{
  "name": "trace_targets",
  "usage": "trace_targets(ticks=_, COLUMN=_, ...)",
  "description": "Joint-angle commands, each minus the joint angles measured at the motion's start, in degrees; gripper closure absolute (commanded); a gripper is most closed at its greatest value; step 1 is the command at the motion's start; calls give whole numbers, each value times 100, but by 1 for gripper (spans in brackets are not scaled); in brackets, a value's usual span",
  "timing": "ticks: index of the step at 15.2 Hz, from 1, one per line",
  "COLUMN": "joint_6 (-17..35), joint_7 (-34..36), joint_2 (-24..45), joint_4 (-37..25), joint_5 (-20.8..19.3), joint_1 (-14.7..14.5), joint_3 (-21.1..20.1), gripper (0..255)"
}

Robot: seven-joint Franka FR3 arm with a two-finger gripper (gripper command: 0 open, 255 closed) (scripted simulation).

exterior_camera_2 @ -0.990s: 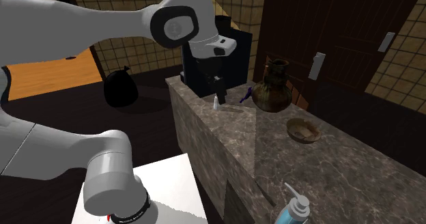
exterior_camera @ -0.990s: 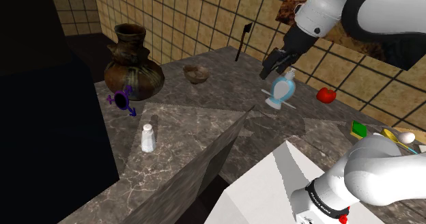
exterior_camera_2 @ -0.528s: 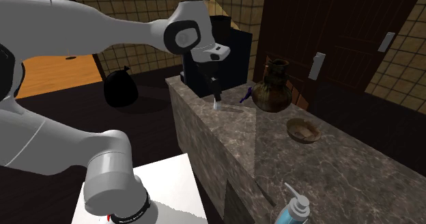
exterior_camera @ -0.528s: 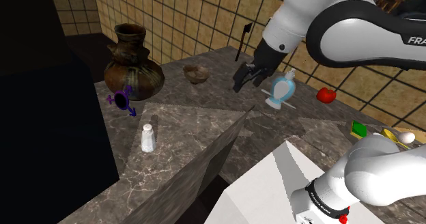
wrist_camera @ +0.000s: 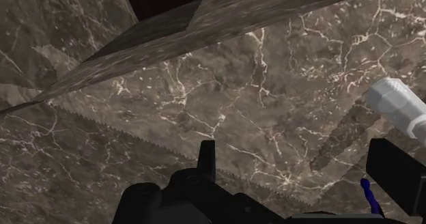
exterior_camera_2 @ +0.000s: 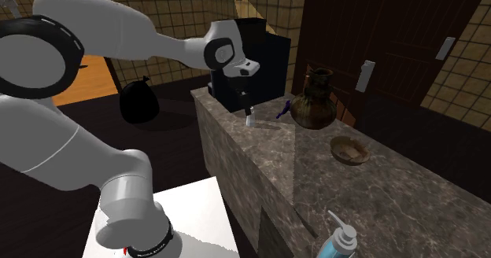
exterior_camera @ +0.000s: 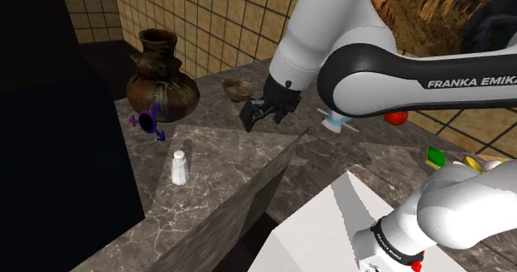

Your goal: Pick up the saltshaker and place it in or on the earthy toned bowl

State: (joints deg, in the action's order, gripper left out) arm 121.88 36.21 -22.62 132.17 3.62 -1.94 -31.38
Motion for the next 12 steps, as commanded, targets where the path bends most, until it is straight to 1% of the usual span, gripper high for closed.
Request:
trace_targets(ticks=1, joint_6=176, joint_7=399, joint_2=443, joint_4=-221, joint_5=-211, joint_1=110, joint_3=-295, gripper=0)
trace_targets(ticks=4, joint_6=366, joint_7=1088, joint_2=1142, joint_4=-584, joint_5=-683, joint_1=251, joint_3=-737, gripper=0)
trace_targets(ticks=6, joint_6=436, joint_7=1606, joint_2=1670, joint_4=-872, joint_5=-1118, joint_1=313, joint_3=-1000, gripper=0)
trace_targets(ticks=8, joint_6=446, joint_7=2159, joint_2=2246, joint_4=-1202, joint_5=-1638, joint_1=310, joint_3=-1204, gripper=0)
trace_targets(ticks=10, joint_6=391, joint_7=2703, joint_2=2849, joint_4=-1573, joint_5=-2190, joint_1=173, joint_3=-1280, gripper=0)
trace_targets(ticks=12, joint_6=287, joint_7=3185, joint_2=3441, joint_4=-1982, joint_5=-2702, joint_1=-70, joint_3=-1249, gripper=0)
